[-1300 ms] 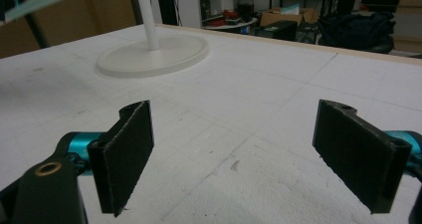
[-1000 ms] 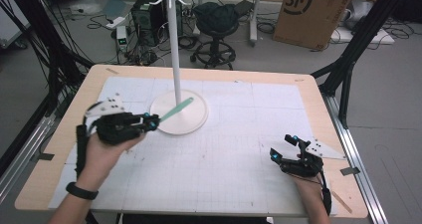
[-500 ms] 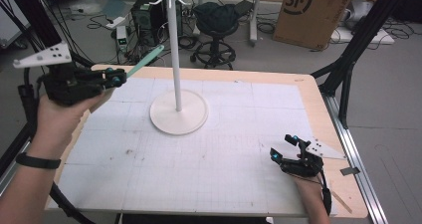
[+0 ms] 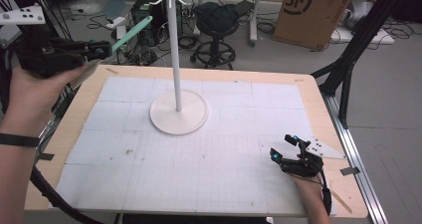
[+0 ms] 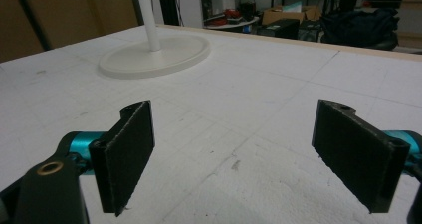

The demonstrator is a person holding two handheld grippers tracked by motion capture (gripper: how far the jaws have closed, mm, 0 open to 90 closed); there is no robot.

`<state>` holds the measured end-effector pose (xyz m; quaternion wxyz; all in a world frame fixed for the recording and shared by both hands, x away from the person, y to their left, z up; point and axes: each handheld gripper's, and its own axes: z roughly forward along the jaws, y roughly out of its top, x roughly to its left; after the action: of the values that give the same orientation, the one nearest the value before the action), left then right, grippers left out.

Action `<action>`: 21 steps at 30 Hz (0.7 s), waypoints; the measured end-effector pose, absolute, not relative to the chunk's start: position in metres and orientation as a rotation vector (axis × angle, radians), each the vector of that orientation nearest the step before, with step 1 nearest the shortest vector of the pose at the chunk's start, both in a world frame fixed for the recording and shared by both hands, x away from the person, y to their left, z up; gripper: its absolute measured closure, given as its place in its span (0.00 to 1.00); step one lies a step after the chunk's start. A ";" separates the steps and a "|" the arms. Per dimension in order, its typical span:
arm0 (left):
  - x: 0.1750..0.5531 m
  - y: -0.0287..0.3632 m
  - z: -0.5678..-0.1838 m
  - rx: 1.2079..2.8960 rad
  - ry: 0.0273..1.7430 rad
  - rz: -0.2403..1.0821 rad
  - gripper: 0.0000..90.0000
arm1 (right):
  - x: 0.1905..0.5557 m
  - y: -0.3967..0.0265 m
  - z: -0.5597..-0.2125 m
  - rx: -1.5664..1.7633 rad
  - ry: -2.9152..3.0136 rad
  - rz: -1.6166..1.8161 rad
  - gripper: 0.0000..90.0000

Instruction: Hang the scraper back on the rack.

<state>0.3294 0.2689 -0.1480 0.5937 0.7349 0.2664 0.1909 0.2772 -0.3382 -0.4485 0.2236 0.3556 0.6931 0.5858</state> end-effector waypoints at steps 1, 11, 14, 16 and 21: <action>0.330 0.269 -0.146 1.709 0.620 0.448 0.90 | 0.277 -0.338 -0.448 0.982 1.913 1.616 0.18; 0.333 0.268 -0.127 1.718 0.624 0.477 0.90 | 0.277 -0.338 -0.448 0.982 1.914 1.616 0.18; 0.335 0.266 -0.124 1.726 0.625 0.487 0.90 | 0.277 -0.338 -0.448 0.982 1.914 1.615 0.18; 0.336 0.265 -0.122 1.730 0.629 0.494 0.90 | 0.277 -0.338 -0.448 0.981 1.914 1.616 0.18; 0.339 0.264 -0.122 1.731 0.641 0.501 0.90 | 0.277 -0.338 -0.449 0.982 1.911 1.618 0.18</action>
<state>0.3387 0.2636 -0.1217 0.5765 0.7394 0.2740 0.2141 0.2771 -0.3377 -0.4485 0.2238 0.3559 0.6925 0.5863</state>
